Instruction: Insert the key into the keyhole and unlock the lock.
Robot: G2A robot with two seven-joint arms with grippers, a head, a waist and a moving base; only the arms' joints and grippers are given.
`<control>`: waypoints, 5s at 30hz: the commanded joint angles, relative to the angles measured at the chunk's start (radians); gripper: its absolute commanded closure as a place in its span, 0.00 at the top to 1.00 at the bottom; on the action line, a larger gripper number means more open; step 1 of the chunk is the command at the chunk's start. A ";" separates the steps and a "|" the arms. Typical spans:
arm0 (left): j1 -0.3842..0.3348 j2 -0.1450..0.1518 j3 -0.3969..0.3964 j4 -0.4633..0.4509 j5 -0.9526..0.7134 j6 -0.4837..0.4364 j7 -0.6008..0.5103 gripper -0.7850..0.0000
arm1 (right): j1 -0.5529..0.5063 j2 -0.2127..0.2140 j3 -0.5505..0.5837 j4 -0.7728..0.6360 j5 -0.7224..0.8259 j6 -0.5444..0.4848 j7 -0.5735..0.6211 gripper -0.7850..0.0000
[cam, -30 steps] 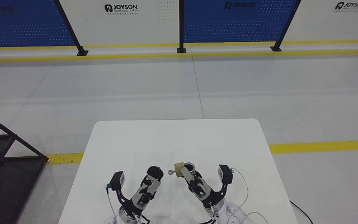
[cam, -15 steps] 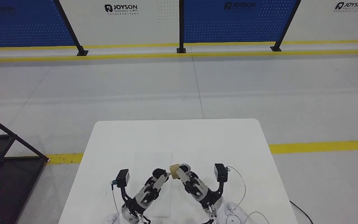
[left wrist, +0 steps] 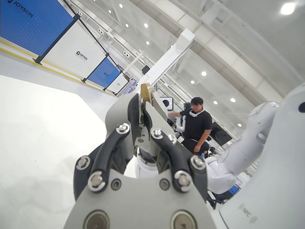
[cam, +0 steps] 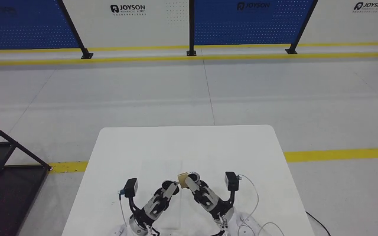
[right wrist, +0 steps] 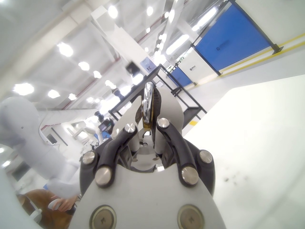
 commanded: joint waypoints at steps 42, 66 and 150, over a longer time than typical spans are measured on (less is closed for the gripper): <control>-0.048 -0.046 0.100 0.131 0.775 0.406 0.719 0.00 | -0.034 0.016 0.023 -0.032 -0.051 0.034 0.039 0.00; -0.005 0.001 0.053 0.098 0.305 -0.038 0.358 1.00 | -0.047 0.031 0.059 -0.028 -0.083 -0.041 0.005 0.00; -0.035 0.067 0.049 -0.009 0.380 0.153 0.173 0.00 | -0.023 0.086 0.050 -0.044 0.155 -0.008 0.289 0.00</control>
